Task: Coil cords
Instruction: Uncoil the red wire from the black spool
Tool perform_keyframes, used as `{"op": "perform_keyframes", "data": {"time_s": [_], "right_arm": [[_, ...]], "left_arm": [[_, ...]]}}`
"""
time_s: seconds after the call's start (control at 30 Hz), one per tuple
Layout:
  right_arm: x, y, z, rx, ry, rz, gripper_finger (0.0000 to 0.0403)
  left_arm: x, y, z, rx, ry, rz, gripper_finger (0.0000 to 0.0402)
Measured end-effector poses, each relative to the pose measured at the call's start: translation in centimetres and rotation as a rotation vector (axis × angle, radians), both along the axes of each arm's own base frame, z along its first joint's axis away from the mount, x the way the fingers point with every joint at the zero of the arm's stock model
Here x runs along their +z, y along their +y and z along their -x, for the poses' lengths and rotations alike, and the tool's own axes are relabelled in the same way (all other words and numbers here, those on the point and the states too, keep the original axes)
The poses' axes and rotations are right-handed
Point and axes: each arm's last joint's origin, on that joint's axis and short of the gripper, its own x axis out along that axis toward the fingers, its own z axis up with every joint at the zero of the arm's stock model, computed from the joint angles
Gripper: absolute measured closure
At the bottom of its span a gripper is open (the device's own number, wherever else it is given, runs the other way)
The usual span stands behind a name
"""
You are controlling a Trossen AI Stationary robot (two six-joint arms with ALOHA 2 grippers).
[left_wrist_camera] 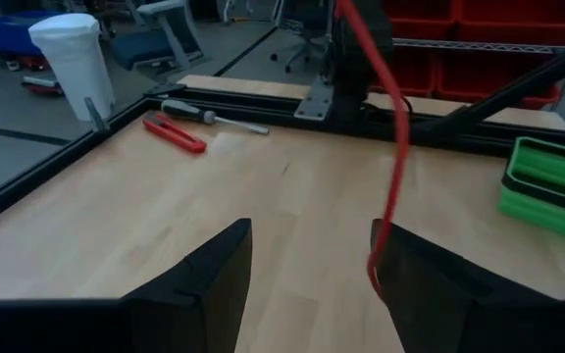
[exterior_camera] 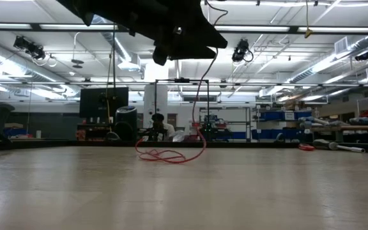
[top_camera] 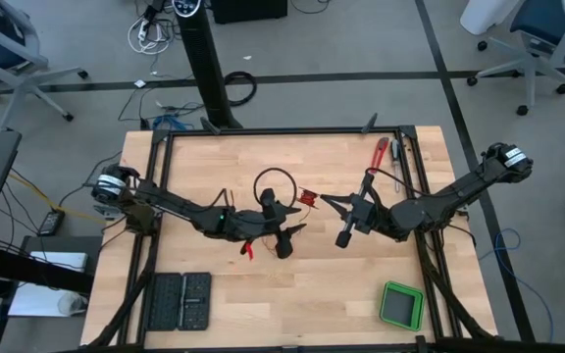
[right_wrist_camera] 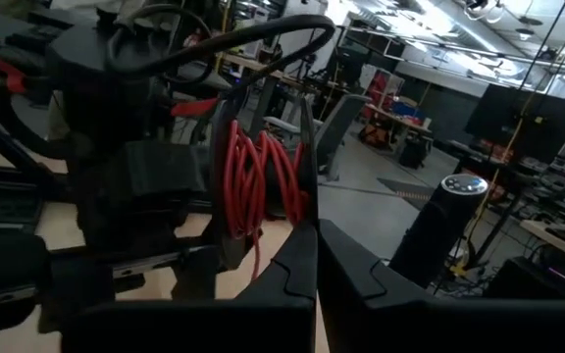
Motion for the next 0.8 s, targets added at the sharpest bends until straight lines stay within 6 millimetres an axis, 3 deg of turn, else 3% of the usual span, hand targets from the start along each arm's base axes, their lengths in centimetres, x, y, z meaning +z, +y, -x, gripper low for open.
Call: {"op": "perform_keyframes", "data": {"time_s": [0.17, 0.27, 0.5, 0.7, 0.8], "right_arm": [[0.0, 0.0, 0.0, -0.014, 0.004, 0.007, 0.0403], [0.0, 0.0, 0.0, -0.015, 0.004, 0.007, 0.0403], [0.0, 0.0, 0.0, -0.015, 0.005, 0.008, 0.0403], [0.0, 0.0, 0.1, -0.031, 0.016, 0.023, 0.0403], [-0.2, 0.2, 0.2, -0.04, 0.036, 0.042, 0.0403]], "left_arm": [[0.0, 0.0, 0.0, -0.001, 0.0, -0.003, 0.0189], [-0.1, 0.0, 0.0, 0.002, 0.007, -0.007, 0.0212], [-0.2, 0.0, 0.1, -0.004, 0.027, -0.027, 0.0383], [0.1, 0.1, 0.4, -0.008, 0.062, -0.034, 0.0398], [1.3, 0.3, 1.0, 0.014, 0.105, -0.052, 0.0399]]}}
